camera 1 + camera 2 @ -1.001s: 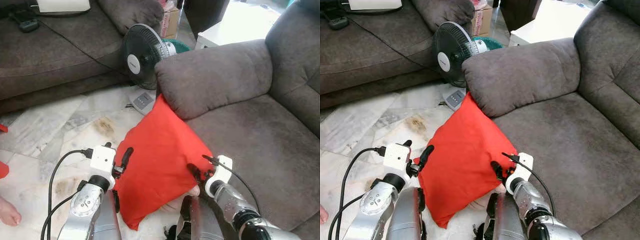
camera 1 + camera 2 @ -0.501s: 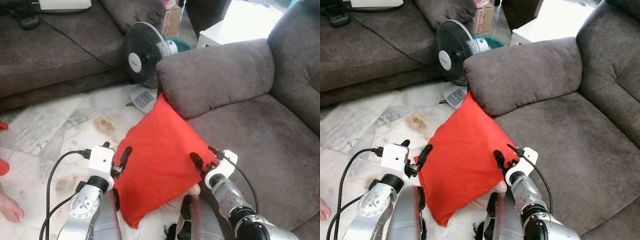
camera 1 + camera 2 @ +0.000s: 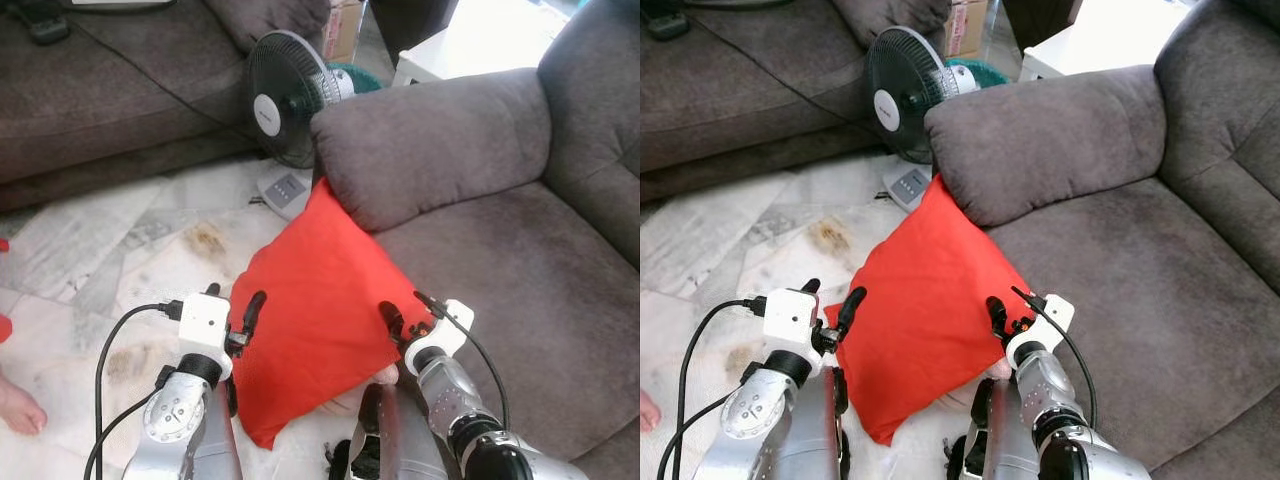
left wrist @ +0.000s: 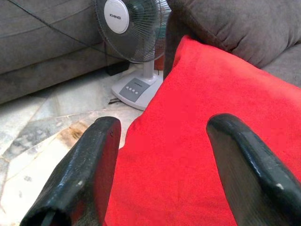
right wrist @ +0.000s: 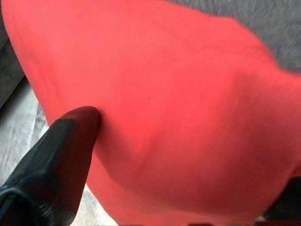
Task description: Move the pillow to the sofa from floor
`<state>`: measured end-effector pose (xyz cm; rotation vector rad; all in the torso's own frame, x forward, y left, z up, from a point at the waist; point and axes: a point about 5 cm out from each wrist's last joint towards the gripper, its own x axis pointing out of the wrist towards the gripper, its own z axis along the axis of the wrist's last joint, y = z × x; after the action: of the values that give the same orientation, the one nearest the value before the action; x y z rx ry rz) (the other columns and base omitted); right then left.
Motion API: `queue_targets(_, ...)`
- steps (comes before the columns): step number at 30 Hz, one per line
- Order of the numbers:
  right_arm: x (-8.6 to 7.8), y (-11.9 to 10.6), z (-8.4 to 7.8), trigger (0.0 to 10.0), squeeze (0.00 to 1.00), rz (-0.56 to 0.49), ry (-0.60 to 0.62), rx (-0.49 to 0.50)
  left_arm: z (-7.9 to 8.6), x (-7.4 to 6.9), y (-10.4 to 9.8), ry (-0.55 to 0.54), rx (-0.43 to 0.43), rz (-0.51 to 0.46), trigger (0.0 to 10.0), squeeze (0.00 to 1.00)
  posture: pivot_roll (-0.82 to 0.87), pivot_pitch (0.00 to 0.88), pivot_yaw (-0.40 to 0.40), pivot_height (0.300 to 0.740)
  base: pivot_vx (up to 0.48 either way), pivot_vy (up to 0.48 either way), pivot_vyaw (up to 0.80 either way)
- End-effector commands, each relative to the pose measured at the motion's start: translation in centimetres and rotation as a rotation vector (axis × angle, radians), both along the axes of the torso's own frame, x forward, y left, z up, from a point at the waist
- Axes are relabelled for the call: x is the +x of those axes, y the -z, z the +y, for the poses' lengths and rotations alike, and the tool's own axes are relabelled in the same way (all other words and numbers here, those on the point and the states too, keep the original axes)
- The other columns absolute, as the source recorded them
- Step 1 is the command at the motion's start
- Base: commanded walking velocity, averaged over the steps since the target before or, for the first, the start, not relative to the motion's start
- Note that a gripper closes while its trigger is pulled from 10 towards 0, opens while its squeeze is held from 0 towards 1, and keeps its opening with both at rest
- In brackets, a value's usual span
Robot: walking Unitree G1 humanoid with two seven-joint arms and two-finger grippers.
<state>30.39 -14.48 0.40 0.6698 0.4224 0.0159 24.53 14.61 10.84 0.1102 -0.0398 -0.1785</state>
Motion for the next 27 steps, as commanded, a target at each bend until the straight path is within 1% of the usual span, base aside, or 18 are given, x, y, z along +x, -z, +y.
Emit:
queue_targets(1,-0.2,0.2,-0.2,10.0,0.0,0.0,0.01,0.004,-0.3,-0.5,0.0,-0.001,-0.011,0.014,10.0,0.0,0.35,0.252,-0.175,0.585,0.0,0.0,0.0)
queue_targets(6,-0.2,0.1,0.1,10.0,0.0,-0.021,0.004,0.023,-0.4,-0.7,-0.4,-0.004,-0.014,0.004,10.0,0.0,0.36,0.268,-0.177,0.585,0.0,0.0,0.0)
queue_targets(7,-0.1,0.0,0.3,10.0,0.0,-0.035,0.006,0.04,-0.4,-0.7,-0.6,-0.008,-0.017,-0.003,10.0,0.0,0.36,0.273,-0.176,0.585,0.0,0.0,0.0)
queue_targets(8,-0.1,-0.1,0.3,3.5,0.0,-0.041,0.007,0.044,-0.4,-0.8,-0.7,-0.009,-0.017,-0.005,10.0,0.0,0.36,0.278,-0.176,0.585,0.0,0.0,0.0)
queue_targets(9,-0.1,-0.1,0.3,3.5,0.0,-0.045,0.008,0.045,-0.4,-0.8,-0.8,-0.009,-0.017,-0.007,10.0,0.0,0.36,0.278,-0.176,0.585,0.0,0.0,0.0)
queue_targets(10,0.0,-0.2,0.4,0.0,0.0,-0.057,0.014,0.059,-0.4,-0.9,-0.9,-0.011,-0.018,-0.01,10.0,0.0,0.36,0.284,-0.176,0.585,0.0,0.0,0.0)
queue_targets(18,0.4,-0.8,0.7,0.0,0.0,-0.106,0.032,0.131,-0.2,-1.3,-1.2,-0.026,-0.021,-0.013,10.0,0.0,0.37,0.3,-0.178,0.585,0.0,0.0,0.0)
queue_targets(27,0.6,-1.1,0.7,0.0,0.0,-0.132,0.042,0.167,-0.2,-1.3,-1.5,-0.044,-0.034,-0.019,10.0,0.0,0.37,0.306,-0.181,0.585,0.0,0.0,0.0)
